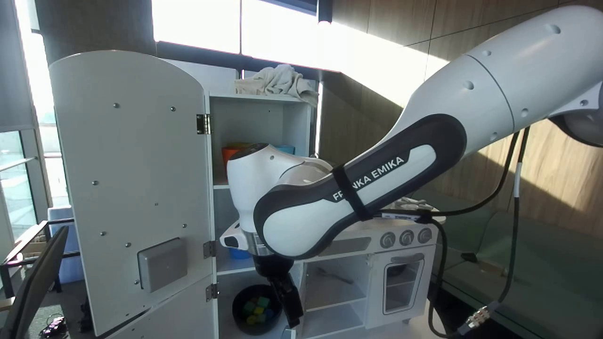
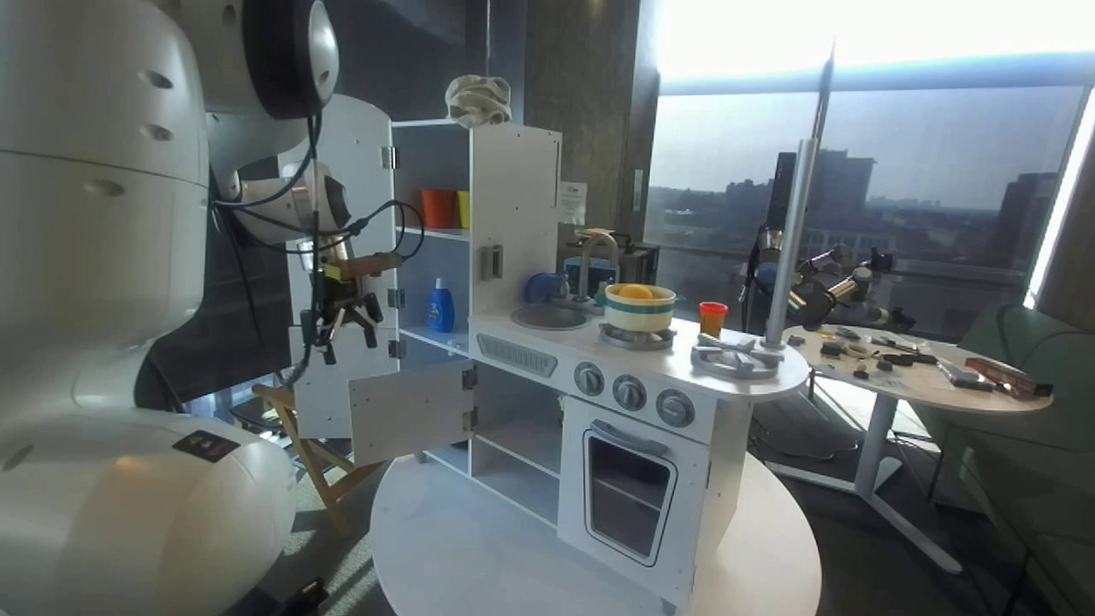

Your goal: Close the bottom middle cabinet door, then open the bottom right cabinet door

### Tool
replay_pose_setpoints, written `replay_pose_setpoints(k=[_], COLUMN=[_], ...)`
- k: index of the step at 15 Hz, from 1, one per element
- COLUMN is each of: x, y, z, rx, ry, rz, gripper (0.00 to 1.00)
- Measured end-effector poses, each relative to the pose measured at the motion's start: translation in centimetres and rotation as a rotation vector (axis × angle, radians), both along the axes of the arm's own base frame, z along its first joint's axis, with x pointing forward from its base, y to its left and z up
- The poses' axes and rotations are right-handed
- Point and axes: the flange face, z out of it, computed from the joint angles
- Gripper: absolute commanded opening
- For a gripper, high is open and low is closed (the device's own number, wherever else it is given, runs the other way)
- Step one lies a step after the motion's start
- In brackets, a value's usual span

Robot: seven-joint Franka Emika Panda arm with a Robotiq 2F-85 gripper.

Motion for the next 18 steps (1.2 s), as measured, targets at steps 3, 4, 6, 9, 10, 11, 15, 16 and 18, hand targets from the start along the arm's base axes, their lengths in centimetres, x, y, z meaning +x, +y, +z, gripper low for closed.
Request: replay_pose_setpoints(k=[3, 4, 6, 9, 10, 11, 15, 16, 18], x=[0.6, 1.0, 1.9, 3.3, 3.6, 3.9, 5.1, 5.5, 6.4], y=[0.0, -0.1, -0.4, -0.3, -0.1, 0.1, -0.5, -1.1, -2.4], z=[-0.7, -1.3, -2.7, -4.5, -4.8, -4.9, -5.4, -5.5, -5.6], rx=[0.016, 0.023, 0.041, 0.087, 0.100, 0.111, 0.103, 0.093, 0.080], ry=[0.001, 0.002, 0.005, -0.017, -0.026, -0.033, -0.064, -0.073, -0.084], rz=[-0.005, -0.009, -0.028, -0.106, -0.135, -0.162, -0.229, -0.239, -0.261], gripper=[1.00, 1.00, 1.00, 1.00, 1.00, 1.00, 1.00, 1.00, 1.00])
